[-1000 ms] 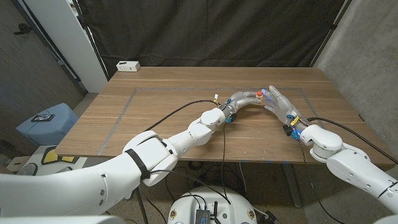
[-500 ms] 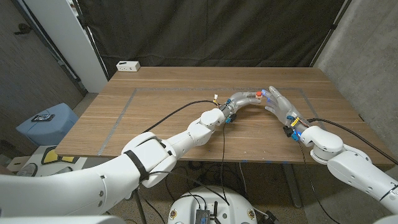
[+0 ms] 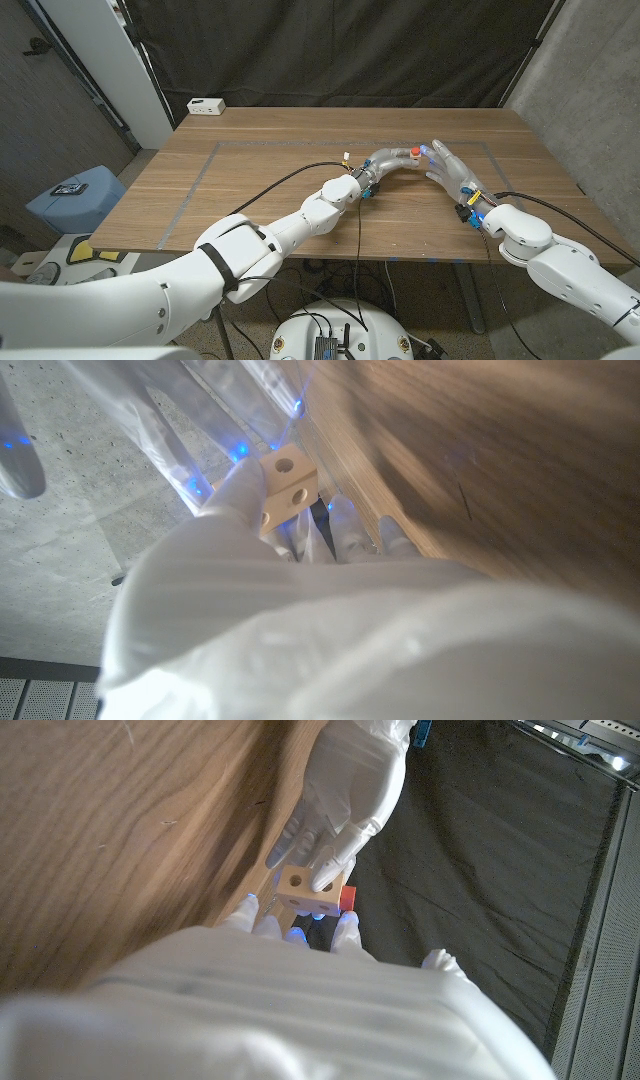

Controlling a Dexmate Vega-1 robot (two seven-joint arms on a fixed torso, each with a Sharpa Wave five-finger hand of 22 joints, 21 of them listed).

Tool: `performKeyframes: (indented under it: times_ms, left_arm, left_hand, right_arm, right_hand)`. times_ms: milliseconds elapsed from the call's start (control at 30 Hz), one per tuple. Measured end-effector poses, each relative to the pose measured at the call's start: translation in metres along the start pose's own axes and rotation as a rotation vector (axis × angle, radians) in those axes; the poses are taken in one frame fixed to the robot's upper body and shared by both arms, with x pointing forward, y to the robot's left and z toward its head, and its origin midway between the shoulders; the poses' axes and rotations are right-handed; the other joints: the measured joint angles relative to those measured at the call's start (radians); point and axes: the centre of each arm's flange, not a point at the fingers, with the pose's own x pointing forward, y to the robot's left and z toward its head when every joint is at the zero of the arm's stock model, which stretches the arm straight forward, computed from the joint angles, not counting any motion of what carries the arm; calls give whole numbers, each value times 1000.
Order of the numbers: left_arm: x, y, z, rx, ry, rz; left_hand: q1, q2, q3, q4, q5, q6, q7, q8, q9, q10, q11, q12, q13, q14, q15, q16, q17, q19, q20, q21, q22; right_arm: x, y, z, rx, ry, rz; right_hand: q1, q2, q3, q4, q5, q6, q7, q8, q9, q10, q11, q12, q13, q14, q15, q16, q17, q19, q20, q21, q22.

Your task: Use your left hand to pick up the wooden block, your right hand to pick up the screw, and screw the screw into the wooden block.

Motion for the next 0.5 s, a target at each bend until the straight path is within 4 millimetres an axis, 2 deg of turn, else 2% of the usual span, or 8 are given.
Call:
performKeyframes:
  times_ms: [167, 500]
  left_arm:
    - [0, 1, 0, -1, 0, 2]
    - [0, 1, 0, -2, 0, 1]
  left_hand:
    - [0, 0, -4, 4, -2, 0, 0, 0, 0, 0, 0, 0, 0, 0, 0, 0, 0, 0, 0, 0, 0]
    - [-8, -3, -8, 8, -2, 15, -19, 2, 0, 6, 6, 0, 0, 0, 0, 0, -1, 0, 0, 0, 0]
  right_arm:
    - [-2, 2, 0, 0, 2, 1]
    - [-4, 4, 0, 1, 3, 0]
  right_hand:
    - [0, 0, 0, 0, 0, 4, -4, 0, 1, 0, 0, 0, 0, 0, 0, 0, 0, 0, 0, 0, 0]
    - [0, 0, 0, 0, 0, 9, -9, 0, 1, 0, 0, 0, 0, 0, 0, 0, 0, 0, 0, 0, 0]
